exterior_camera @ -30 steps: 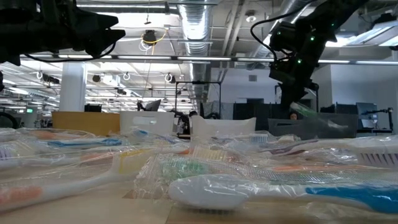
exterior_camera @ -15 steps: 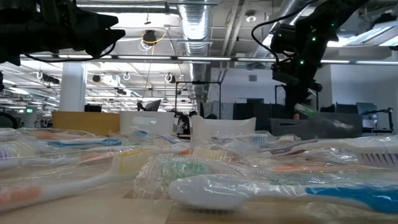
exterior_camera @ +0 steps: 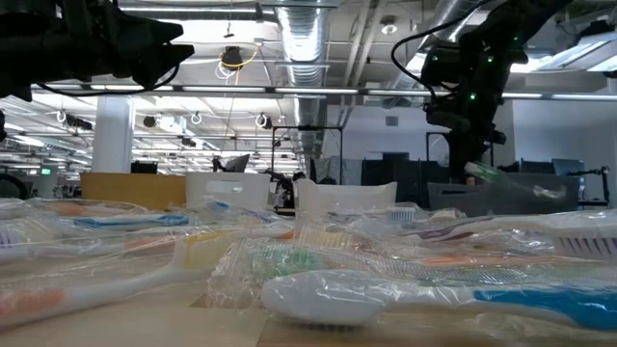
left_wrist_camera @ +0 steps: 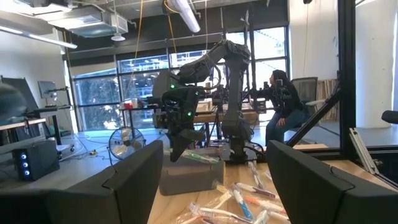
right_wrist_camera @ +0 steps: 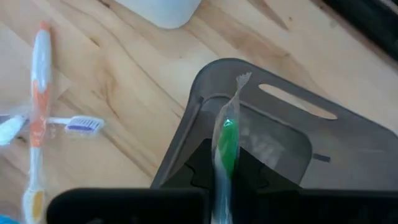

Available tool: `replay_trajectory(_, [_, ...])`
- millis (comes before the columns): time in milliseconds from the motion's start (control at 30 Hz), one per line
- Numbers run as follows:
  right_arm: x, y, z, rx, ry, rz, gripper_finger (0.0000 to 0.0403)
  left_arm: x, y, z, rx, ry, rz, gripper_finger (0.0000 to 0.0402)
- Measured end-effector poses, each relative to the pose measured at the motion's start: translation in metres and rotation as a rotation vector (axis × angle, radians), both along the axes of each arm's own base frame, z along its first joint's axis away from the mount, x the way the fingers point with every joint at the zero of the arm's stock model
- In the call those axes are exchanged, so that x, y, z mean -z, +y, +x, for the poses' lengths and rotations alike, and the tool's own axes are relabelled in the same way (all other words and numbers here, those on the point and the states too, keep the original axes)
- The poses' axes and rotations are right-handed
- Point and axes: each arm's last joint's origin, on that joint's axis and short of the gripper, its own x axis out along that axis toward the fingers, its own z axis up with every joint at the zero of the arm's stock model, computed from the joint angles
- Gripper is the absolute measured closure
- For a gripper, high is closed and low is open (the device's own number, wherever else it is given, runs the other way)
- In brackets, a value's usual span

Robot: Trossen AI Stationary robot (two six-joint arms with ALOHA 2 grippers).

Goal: Pick & Place Toothbrushes
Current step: Put the green toothbrush into the black bin

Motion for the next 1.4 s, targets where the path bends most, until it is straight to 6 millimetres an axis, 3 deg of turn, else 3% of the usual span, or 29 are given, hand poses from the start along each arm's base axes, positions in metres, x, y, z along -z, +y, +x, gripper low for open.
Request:
replay_trajectory(167, [0.017, -0.004, 0.001, 0.019, 0.092, 0.09, 0.0391, 0.0, 0.001, 0.0, -0.021, -0.001, -0.005, 0.0121])
replay_trajectory(433, [0.07, -0.019, 0.018, -0.002, 0.241, 0.186, 0.0391, 0.0, 0.001, 0.0, -0.03, 0.0, -0.008, 0.0121])
replay_trajectory(533, [0.075, -0.027, 0.027, -0.012, 0.24, 0.182, 0.0391, 0.0, 0.001, 0.0, -0.032, 0.0, -0.003, 0.0121])
replay_trajectory(833, [0.059, -0.046, 0.048, -0.051, 0.189, 0.122, 0.0361, 0.0, 0.001, 0.0, -0.041, 0.004, 0.015, 0.0121])
replay_trajectory(1100, [0.051, -0.051, 0.042, -0.038, 0.234, 0.158, 0.0355, 0.0, 0.001, 0.0, -0.04, 0.007, 0.016, 0.0121])
replay_trajectory(1267, [0.051, -0.051, 0.038, -0.033, 0.258, 0.178, 0.032, 0.002, 0.001, 0.001, -0.04, 0.023, 0.016, 0.0121])
replay_trajectory(1400, [0.051, -0.053, 0.036, -0.022, 0.257, 0.179, 0.0268, 0.003, 0.001, 0.002, -0.039, 0.027, 0.017, 0.0121])
